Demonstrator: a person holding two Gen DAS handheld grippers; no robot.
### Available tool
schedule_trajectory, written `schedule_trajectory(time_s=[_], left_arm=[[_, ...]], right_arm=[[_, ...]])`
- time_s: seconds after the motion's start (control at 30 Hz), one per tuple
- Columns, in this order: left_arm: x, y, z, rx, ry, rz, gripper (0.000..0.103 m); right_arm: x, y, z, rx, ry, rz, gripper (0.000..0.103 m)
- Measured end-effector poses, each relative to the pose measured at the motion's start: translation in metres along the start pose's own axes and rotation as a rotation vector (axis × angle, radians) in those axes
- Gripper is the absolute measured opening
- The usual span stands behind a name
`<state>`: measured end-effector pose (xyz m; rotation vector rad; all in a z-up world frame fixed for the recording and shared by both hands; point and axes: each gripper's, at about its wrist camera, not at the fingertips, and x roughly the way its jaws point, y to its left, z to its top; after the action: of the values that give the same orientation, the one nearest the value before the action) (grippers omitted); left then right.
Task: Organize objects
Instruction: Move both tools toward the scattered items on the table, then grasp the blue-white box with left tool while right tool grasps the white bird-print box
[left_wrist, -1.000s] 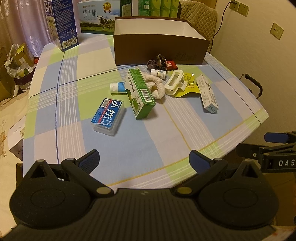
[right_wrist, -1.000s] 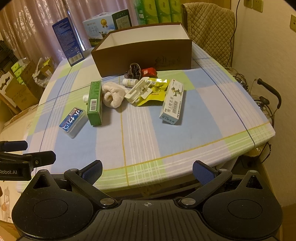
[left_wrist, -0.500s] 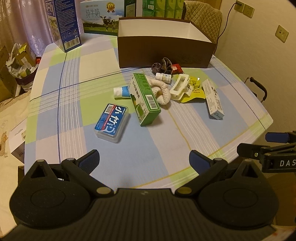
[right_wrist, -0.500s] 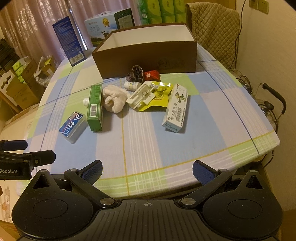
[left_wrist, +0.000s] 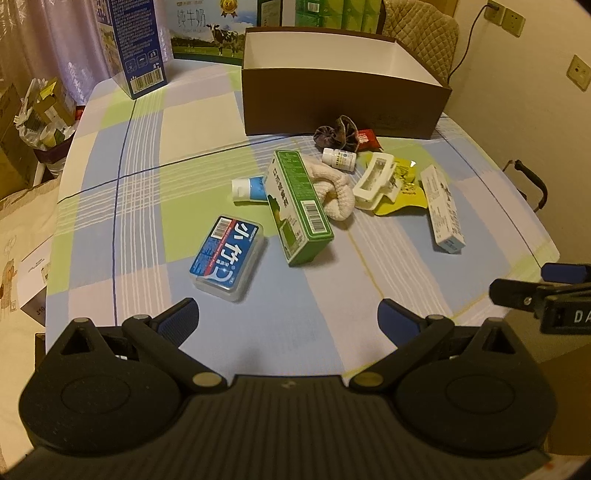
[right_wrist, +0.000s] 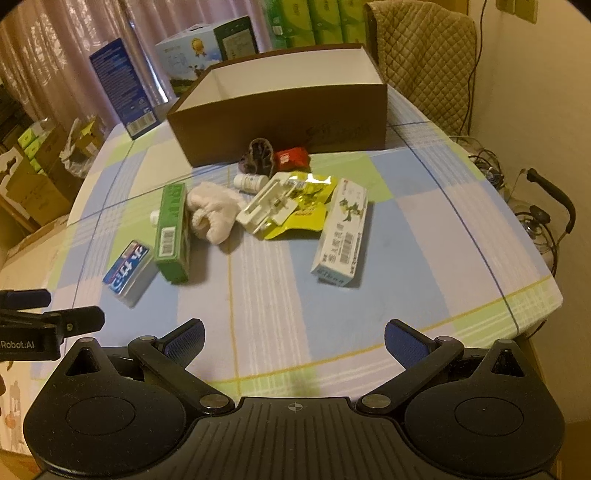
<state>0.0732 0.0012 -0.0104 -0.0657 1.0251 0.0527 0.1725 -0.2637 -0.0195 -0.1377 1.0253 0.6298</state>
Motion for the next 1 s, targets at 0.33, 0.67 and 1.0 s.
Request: schedule_trajectory(time_s=[0.33,0.67,1.0], left_arm=[[0.026,0.012,0.024,-0.087,0.018,0.085,0.102],[0.048,0.027,0.039,-0.135,0.043,0.111,0.102],[0.065,0.049,0.042,-0.193,0.061,0.16,0.102]], right_arm=[[0.025,-0.023,0.03,0.004,-0.014,-0.026,0.101],[0.064,-0.041,0.055,0.001,0.013,-0.044,0.097],[0.107,-0.059,0.07,0.009,0.063,-0.04,0.079]])
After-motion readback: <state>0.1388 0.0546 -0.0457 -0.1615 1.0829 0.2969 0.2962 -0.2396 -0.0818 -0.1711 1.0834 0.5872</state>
